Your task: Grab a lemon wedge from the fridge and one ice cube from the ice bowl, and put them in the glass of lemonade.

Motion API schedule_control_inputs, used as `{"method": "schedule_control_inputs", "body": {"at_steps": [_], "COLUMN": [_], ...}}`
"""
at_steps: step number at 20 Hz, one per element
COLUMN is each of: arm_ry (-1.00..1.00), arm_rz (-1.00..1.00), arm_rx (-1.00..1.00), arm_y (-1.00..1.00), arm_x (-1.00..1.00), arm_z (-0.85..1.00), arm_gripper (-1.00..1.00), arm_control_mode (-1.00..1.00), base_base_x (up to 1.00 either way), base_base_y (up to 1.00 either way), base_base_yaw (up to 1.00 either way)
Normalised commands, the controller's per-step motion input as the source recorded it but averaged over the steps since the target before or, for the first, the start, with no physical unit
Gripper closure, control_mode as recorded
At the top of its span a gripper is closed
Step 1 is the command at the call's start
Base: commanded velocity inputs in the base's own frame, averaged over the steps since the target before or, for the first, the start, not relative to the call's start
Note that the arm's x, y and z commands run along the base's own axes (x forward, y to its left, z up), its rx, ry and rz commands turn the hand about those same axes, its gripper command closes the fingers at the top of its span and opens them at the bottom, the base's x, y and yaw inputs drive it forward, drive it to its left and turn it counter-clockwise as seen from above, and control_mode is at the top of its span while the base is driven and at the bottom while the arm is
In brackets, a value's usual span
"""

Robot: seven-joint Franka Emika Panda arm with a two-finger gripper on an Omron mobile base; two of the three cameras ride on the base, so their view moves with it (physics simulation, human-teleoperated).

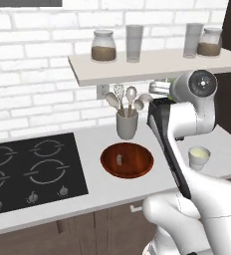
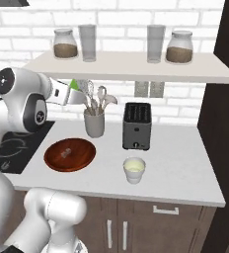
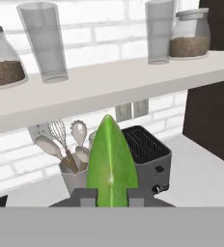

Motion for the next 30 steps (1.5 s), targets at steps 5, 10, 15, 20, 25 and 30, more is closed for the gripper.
{"method": "schedule_control_inputs", "body": {"at_steps": [5, 10, 15, 20, 25, 30], "arm_ry": [0.1, 0.21, 0.18, 0.21, 0.25, 0.1], "arm_rz": [0.08, 0.39, 0.54, 0.55, 0.46, 0.43], "arm_rx": [-0.05, -0.21, -0.36, -0.59, -0.84, -0.77], "arm_y": [-0.05, -0.48, -0.57, -0.45, -0.16, -0.1], "arm_x": [0.01, 0.01, -0.18, -0.28, -0.17, -0.22], "arm_z": [-0.08, -0.24, -0.39, -0.51, -0.75, -0.51], "arm_gripper": [1.0, 1.0, 1.0, 1.0, 1.0, 1.0], "arm_control_mode": [-1.0, -1.0, -1.0, -1.0, -1.0, -1.0], "base_base_x": [0.0, 0.0, 0.0, 0.0, 0.0, 0.0], "base_base_y": [0.0, 0.0, 0.0, 0.0, 0.0, 0.0], "base_base_yaw": [0.0, 0.0, 0.0, 0.0, 0.0, 0.0]}}
